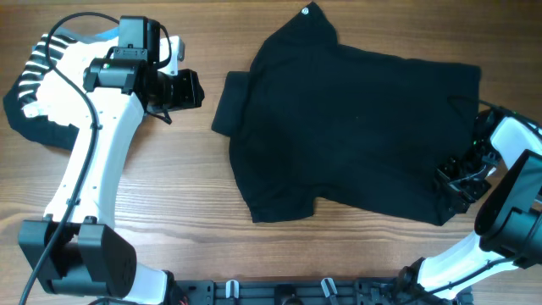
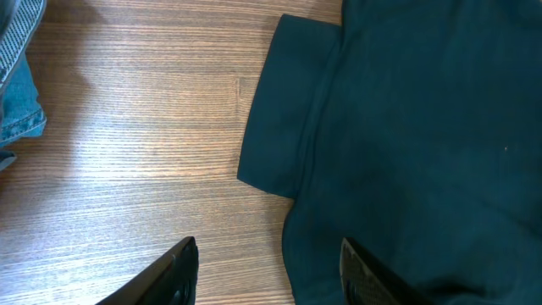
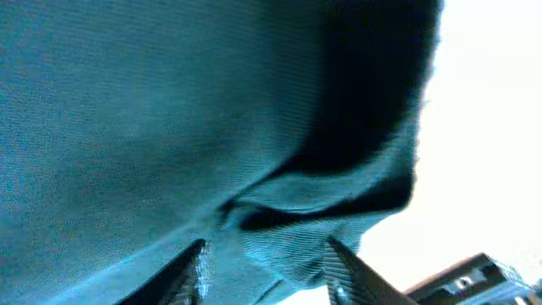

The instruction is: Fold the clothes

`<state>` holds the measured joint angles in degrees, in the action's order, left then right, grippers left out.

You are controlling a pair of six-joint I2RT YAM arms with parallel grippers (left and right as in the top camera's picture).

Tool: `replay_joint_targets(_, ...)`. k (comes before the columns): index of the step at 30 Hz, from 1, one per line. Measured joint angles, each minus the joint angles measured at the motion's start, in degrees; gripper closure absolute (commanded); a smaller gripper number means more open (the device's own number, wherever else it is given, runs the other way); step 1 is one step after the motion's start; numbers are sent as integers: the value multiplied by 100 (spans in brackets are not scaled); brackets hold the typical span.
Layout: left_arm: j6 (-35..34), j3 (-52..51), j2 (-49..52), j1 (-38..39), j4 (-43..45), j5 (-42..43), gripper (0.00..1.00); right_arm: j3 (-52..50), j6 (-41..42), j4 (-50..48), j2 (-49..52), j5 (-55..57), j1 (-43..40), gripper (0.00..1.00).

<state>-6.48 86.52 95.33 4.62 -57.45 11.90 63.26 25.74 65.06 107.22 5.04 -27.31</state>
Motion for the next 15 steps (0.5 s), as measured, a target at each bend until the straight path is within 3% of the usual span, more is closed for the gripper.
replay_joint_targets(4,0,0,0,0,0,0,44,-15,181,4,0,249,0,93)
replay_joint_targets(5,0,0,0,0,0,0,44,-15,177,4,0,291,0,96)
replay_joint_targets(11,0,0,0,0,0,-2,42,52,212,160,0,407,-444,92)
replay_joint_targets(13,0,0,0,0,0,-2,42,98,210,157,0,424,-758,77)
replay_joint_targets(15,0,0,0,0,0,-2,42,107,245,149,0,494,-1134,71)
